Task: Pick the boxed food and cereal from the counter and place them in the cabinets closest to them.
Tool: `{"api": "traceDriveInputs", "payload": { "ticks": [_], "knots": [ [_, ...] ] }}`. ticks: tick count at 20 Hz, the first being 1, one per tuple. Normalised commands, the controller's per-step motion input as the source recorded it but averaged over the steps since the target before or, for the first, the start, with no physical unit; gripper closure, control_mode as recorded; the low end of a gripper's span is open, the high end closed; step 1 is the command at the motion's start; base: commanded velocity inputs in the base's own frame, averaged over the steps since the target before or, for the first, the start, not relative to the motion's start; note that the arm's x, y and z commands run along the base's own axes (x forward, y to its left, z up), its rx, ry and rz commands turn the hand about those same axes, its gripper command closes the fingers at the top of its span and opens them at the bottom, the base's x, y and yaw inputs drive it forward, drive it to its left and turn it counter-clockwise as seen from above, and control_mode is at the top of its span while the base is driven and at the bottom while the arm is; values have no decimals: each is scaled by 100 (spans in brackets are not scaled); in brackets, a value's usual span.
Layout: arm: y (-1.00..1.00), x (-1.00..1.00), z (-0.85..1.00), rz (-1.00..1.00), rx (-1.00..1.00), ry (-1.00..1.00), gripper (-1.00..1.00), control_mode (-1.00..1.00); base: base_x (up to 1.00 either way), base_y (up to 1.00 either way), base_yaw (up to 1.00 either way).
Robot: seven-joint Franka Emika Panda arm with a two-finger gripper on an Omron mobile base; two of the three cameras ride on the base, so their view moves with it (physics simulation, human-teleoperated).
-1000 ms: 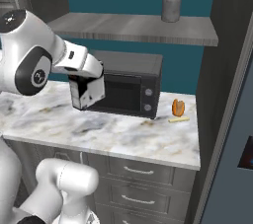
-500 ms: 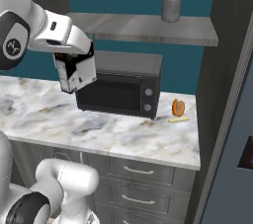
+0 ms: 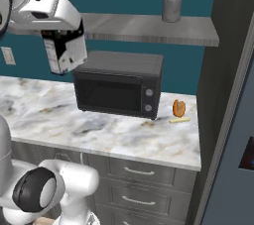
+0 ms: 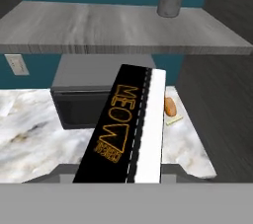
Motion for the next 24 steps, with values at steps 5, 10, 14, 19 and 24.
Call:
{"api": "traceDriveInputs", "payload": {
  "ticks": [5, 10, 14, 19, 24],
  "knots": [
    [0, 8, 0, 1, 0, -10, 100, -100, 0, 0, 0],
    [0, 20, 0, 0, 0, -9, 100, -100, 0, 0, 0],
    [1, 26, 0, 0, 0, -9, 100, -100, 0, 0, 0],
    [0, 28, 0, 0, 0, -8, 100, -100, 0, 0, 0],
    [0, 26, 0, 0, 0, -8, 100, -100, 0, 0, 0]
  ]
}}
